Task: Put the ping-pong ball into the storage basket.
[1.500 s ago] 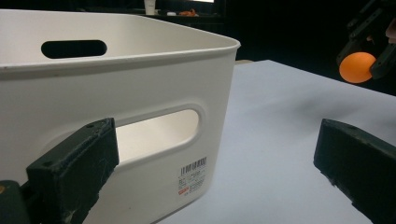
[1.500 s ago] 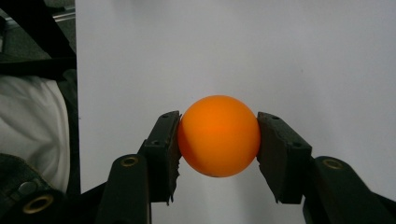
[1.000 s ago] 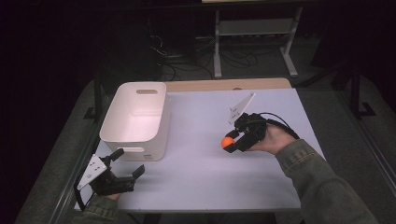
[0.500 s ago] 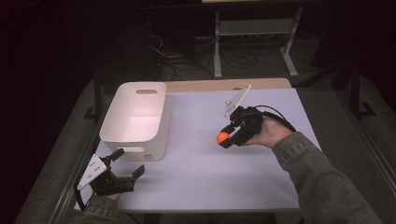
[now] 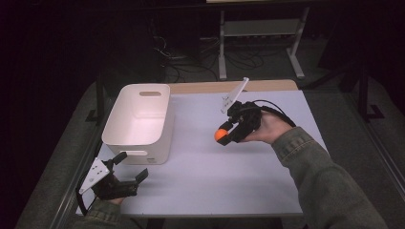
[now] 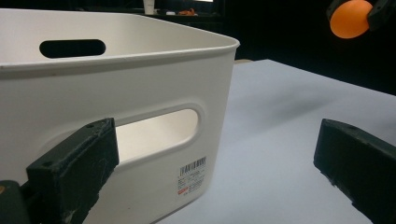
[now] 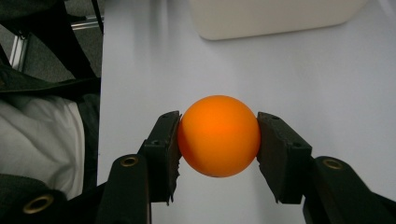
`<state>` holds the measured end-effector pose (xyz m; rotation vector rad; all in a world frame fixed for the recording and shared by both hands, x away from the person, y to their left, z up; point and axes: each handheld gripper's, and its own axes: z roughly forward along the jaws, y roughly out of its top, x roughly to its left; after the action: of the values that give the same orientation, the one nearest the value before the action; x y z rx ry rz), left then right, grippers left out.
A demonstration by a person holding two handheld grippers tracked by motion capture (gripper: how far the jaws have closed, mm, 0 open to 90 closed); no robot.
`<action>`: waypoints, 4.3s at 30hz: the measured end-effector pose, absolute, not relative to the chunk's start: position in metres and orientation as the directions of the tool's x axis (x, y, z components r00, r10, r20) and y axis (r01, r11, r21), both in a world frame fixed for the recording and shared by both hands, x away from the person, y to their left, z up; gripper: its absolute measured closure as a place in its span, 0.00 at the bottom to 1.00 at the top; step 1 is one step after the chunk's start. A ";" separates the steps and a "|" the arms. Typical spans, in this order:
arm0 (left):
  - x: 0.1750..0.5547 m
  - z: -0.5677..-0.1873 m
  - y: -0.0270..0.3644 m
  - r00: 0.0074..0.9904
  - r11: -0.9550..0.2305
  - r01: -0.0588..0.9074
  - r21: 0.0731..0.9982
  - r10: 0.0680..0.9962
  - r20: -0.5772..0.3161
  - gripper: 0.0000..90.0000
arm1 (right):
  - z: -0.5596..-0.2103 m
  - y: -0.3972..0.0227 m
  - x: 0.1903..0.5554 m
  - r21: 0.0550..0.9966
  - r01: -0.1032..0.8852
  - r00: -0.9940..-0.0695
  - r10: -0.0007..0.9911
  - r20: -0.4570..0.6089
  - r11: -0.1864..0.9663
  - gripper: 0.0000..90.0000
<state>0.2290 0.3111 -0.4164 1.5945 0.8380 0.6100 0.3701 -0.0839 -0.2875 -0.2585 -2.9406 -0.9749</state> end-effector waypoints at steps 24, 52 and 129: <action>0.229 -0.416 0.312 0.607 -0.069 0.185 0.980 0.792 -0.059 0.00 | -0.269 -0.049 0.379 0.616 0.125 -0.992 0.120 0.050 0.778 0.56; 0.229 -0.416 0.312 0.609 -0.063 0.183 0.981 0.791 -0.063 0.00 | -0.260 -0.009 0.390 0.642 0.091 -0.996 0.069 0.060 0.761 0.56; 0.230 -0.417 0.312 0.622 -0.065 0.192 0.979 0.780 -0.070 0.00 | -0.287 0.091 0.425 0.685 0.074 -0.994 -0.005 0.113 0.725 0.56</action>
<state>0.2297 0.3122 -0.4165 1.5987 0.8273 0.5862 0.4254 0.0906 -0.2865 -0.0566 -2.8169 -1.1258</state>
